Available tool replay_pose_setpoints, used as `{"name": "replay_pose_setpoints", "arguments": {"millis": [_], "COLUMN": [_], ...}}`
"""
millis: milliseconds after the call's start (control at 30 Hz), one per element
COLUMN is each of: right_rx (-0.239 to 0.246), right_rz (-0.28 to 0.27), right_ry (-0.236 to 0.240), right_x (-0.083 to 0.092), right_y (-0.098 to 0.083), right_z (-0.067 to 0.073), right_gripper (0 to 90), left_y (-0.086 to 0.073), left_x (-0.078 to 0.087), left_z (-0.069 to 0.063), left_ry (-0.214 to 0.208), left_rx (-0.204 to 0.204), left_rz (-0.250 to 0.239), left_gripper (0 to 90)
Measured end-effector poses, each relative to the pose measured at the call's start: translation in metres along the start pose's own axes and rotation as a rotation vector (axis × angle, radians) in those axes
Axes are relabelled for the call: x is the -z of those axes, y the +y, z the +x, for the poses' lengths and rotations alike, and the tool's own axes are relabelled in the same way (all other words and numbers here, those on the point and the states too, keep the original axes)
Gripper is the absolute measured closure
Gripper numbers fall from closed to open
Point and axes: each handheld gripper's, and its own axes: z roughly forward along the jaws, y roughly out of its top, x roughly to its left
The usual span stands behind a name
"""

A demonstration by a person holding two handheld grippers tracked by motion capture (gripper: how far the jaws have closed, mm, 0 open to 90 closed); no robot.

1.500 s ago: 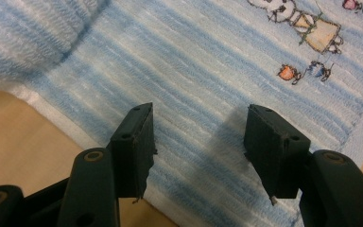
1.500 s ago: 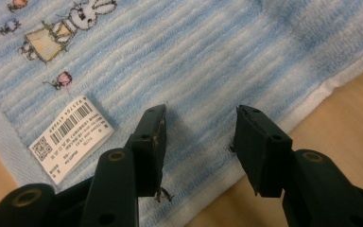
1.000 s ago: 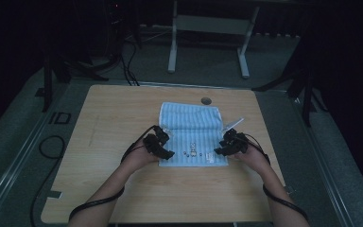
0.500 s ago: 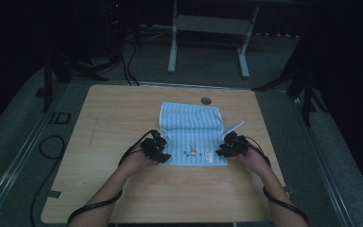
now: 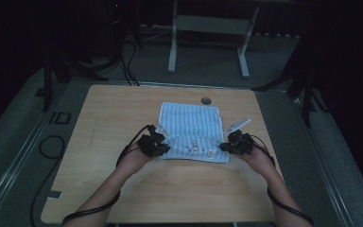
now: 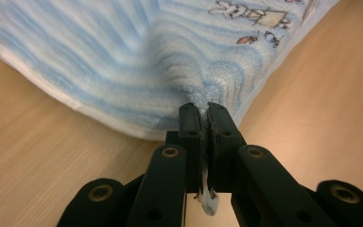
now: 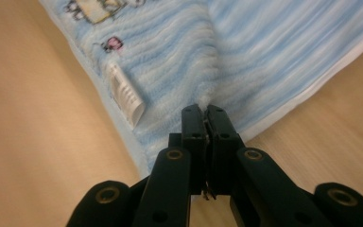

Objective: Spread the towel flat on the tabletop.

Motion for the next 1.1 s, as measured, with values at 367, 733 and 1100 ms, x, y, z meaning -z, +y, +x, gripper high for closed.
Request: {"name": "replay_pose_setpoints", "arguments": {"millis": [367,733,1100], "right_rx": [0.098,0.036,0.033], "right_rz": [-0.102,-0.092,-0.060], "right_ry": [0.002,0.056,0.042], "right_x": [0.078,0.071,0.014], "right_y": [-0.027,-0.070,-0.043], "right_z": [0.073,0.095,0.057], "right_gripper": [87.2,60.2,60.7], "left_y": [-0.036,-0.073,-0.060], "left_x": [0.056,0.030,-0.017], "left_z": [-0.065,-0.076,-0.030], "left_ry": [-0.126,-0.144,-0.107], "left_rx": [-0.075,-0.085,-0.060], "left_rz": [-0.003,0.101,0.097], "left_gripper": [84.2,41.8,38.5]}}
